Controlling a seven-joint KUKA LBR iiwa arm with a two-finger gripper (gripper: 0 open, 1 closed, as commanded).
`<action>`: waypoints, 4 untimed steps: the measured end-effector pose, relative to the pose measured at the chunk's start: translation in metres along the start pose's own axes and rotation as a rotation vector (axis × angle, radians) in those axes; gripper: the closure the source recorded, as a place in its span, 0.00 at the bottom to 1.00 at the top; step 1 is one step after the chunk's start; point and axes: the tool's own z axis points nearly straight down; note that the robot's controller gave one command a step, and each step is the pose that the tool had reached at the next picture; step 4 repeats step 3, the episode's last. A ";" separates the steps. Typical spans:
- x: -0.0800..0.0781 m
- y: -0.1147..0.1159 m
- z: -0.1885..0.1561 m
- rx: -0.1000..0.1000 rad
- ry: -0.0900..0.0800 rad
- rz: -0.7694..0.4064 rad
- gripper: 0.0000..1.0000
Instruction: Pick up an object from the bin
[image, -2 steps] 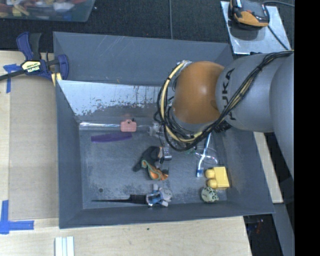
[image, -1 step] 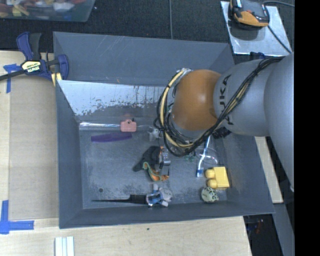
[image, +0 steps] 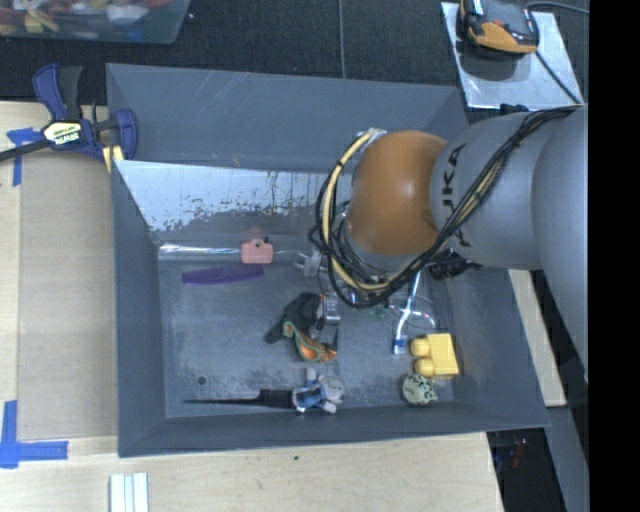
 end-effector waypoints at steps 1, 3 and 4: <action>0.002 -0.010 0.031 -0.002 0.000 -0.014 0.00; 0.003 -0.004 0.028 -0.003 -0.012 0.155 1.00; 0.003 -0.004 0.028 -0.003 -0.012 0.155 1.00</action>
Offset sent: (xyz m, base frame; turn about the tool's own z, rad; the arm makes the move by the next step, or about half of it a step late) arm -0.0069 -0.0032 -0.0314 0.1555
